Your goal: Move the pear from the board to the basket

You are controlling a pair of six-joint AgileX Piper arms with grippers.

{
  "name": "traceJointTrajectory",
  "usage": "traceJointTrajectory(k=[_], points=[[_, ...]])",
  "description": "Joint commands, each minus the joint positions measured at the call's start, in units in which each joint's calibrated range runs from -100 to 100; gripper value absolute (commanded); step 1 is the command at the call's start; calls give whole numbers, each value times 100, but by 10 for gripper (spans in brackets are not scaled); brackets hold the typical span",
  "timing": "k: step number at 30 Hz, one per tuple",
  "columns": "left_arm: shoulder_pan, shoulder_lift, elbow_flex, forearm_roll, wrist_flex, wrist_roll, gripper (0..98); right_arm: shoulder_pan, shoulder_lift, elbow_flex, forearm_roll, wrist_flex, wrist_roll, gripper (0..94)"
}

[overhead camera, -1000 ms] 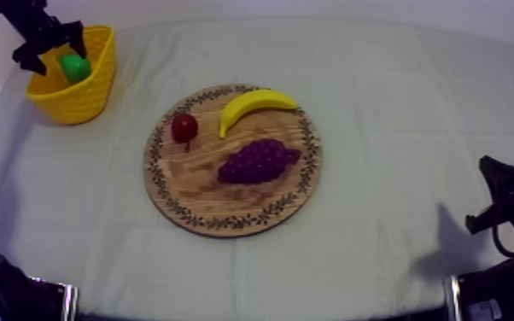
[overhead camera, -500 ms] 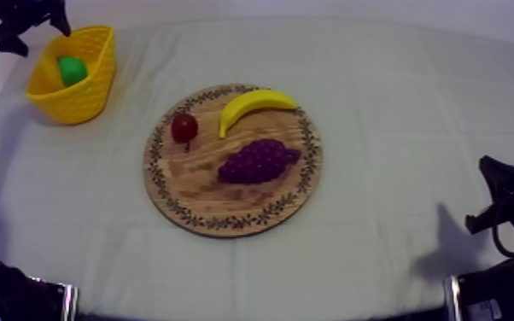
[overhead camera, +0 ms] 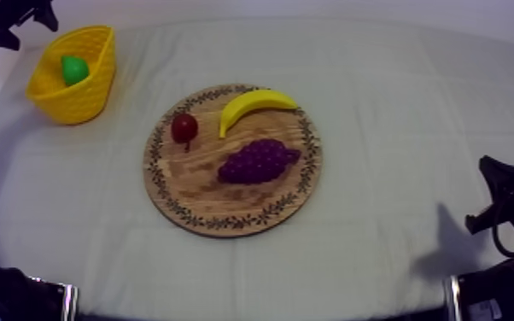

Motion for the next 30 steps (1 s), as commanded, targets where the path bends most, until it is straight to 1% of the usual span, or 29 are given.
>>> traceJointTrajectory(k=[1,10,19,25,30], points=[[0,-164,212,-6,-40,11,725,0,-3,-2,1,2,1,2],[-17,-957,1234,-62,-435,35,636,0,-3,-2,1,2,1,2],[-79,-1987,2574,-10,-1109,23,542,0,-3,-2,1,2,1,2],[-140,-2742,3448,113,-1676,13,469,0,-3,-2,1,2,1,2],[-146,-3416,4185,146,-2149,25,398,0,-3,-2,1,2,1,2]])
